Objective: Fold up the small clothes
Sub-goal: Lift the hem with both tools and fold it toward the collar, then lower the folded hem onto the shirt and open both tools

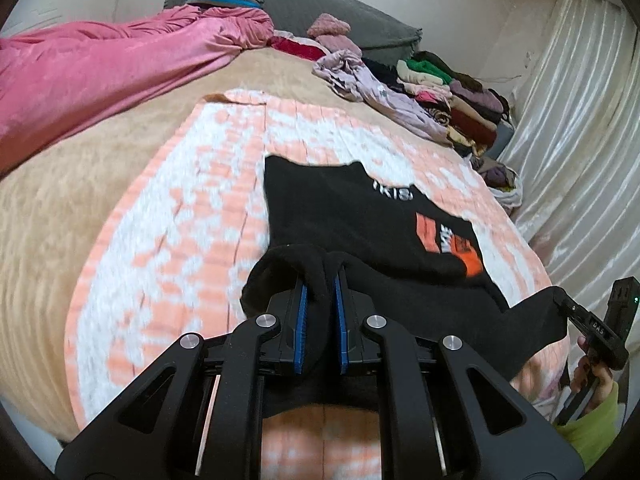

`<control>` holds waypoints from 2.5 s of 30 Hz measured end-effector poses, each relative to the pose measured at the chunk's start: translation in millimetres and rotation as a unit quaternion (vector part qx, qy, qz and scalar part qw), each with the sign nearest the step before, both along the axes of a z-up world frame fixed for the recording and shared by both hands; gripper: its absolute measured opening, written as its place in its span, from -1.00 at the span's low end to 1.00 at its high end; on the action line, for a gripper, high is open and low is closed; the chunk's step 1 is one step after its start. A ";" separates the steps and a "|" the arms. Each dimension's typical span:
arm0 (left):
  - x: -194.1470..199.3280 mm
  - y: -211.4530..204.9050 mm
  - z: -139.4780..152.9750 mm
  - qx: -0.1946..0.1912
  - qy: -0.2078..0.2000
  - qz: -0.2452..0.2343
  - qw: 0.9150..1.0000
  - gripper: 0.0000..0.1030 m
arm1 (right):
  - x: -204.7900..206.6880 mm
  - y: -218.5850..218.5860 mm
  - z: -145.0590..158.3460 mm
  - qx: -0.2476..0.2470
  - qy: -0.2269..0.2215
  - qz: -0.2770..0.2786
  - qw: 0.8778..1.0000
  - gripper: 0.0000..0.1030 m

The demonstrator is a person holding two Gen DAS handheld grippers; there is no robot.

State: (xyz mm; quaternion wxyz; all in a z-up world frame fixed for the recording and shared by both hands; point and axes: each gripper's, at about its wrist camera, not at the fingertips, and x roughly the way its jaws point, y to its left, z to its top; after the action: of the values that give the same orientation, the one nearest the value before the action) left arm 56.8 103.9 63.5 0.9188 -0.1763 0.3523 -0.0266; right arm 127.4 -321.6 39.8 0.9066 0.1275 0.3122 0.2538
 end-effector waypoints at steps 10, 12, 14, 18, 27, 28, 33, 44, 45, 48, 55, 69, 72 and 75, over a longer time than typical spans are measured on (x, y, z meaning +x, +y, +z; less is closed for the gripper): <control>49.4 26.5 -10.5 -0.043 0.009 0.019 0.999 -0.90 | 51.3 -1.5 2.4 -0.003 -0.014 -0.032 0.999 -0.86; 57.2 28.6 -15.0 -0.042 0.013 0.020 0.999 -0.90 | 60.2 0.8 -0.8 -0.007 -0.015 -0.036 0.999 -0.86; 68.4 29.0 -21.1 -0.040 0.021 0.022 0.999 -0.89 | 72.4 3.7 -6.5 -0.012 -0.011 -0.041 0.999 -0.86; 87.1 31.1 -35.2 -0.041 0.033 0.028 0.998 -0.89 | 99.8 8.3 -22.0 -0.027 0.014 -0.056 0.998 -0.86; 96.6 50.4 -65.3 -0.093 0.028 0.020 0.995 -0.78 | 126.0 7.5 -55.5 -0.017 0.071 -0.075 0.995 -0.53; 93.2 52.8 -65.3 -0.100 0.019 0.019 0.995 -0.77 | 124.5 7.0 -55.0 -0.015 0.070 -0.075 0.995 -0.24; 72.5 63.8 -57.7 -0.086 -0.014 0.036 0.996 -0.48 | 113.1 -1.0 -46.2 -0.028 0.048 -0.097 0.994 0.02; 21.1 -12.5 -35.9 0.033 -0.062 -0.057 0.996 -0.48 | 44.7 70.2 -23.1 -0.094 -0.003 0.057 0.994 -0.46; 20.5 -27.6 -38.3 0.044 -0.053 -0.077 0.995 -0.48 | 41.9 79.1 -26.0 -0.099 0.002 0.074 0.992 -0.57; 20.0 -56.7 -50.3 0.062 -0.034 -0.119 0.990 -0.48 | 34.8 104.7 -36.0 -0.118 0.012 0.115 0.986 -0.67; 28.8 -83.2 -70.7 0.112 -0.007 -0.142 0.984 -0.48 | 27.4 138.8 -60.7 -0.136 0.042 0.152 0.978 -0.67; 32.3 -107.3 -74.1 0.119 -0.012 -0.176 0.977 -0.48 | 57.3 161.5 -63.7 -0.152 0.019 0.131 0.979 -0.66; 37.1 -118.6 -78.2 0.135 0.004 -0.185 0.973 -0.46 | 62.3 159.3 -61.0 -0.141 0.021 0.126 0.982 -0.66; 46.4 -120.3 -81.2 0.135 0.014 -0.181 0.974 -0.46 | 58.8 155.0 -57.6 -0.129 0.017 0.124 0.984 -0.66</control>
State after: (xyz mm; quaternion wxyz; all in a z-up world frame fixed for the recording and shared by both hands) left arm 103.3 -16.4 -17.7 0.9091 0.0158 0.3911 -0.1425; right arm 186.2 -166.6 -17.7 0.8715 -0.0256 0.3709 0.3199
